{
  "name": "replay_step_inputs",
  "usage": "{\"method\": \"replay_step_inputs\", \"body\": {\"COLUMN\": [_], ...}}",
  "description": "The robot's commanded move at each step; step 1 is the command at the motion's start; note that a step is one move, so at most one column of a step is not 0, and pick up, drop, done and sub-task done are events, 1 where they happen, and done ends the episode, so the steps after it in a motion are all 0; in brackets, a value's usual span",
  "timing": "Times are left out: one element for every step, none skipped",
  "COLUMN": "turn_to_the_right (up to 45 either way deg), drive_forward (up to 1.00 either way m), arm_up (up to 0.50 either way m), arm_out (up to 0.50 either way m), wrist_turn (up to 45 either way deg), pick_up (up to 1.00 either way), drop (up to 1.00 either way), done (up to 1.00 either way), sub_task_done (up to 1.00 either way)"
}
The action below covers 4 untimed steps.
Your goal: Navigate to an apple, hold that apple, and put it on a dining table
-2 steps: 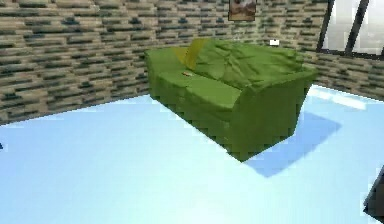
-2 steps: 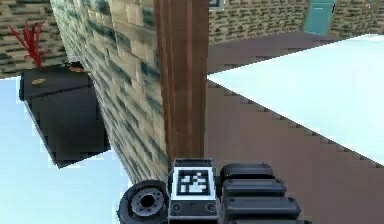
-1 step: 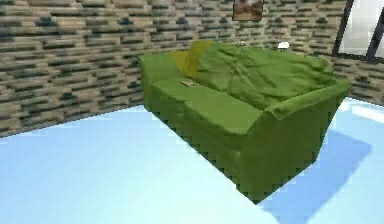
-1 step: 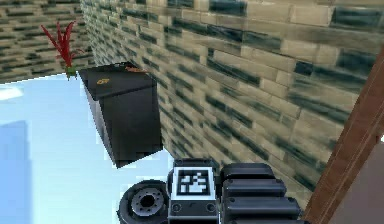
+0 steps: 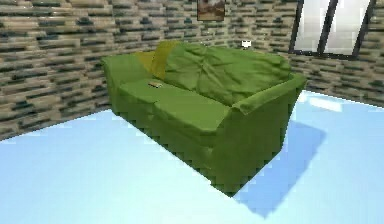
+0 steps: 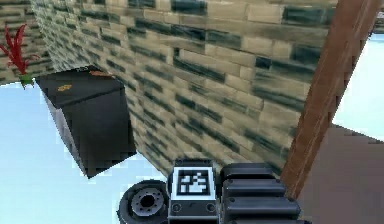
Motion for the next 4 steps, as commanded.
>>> {"method": "replay_step_inputs", "body": {"turn_to_the_right": [0.0,42.0,0.0,0.0], "drive_forward": [0.35,0.00,1.00,1.00], "arm_up": [0.00,0.00,0.00,0.00], "arm_out": [0.00,0.00,0.00,0.00], "wrist_turn": [0.0,0.0,0.0,0.0], "pick_up": [0.00,0.00,0.00,0.00], "drop": [0.00,0.00,0.00,0.00], "done": [0.00,0.00,0.00,0.00], "sub_task_done": [0.00,0.00,0.00,0.00]}}
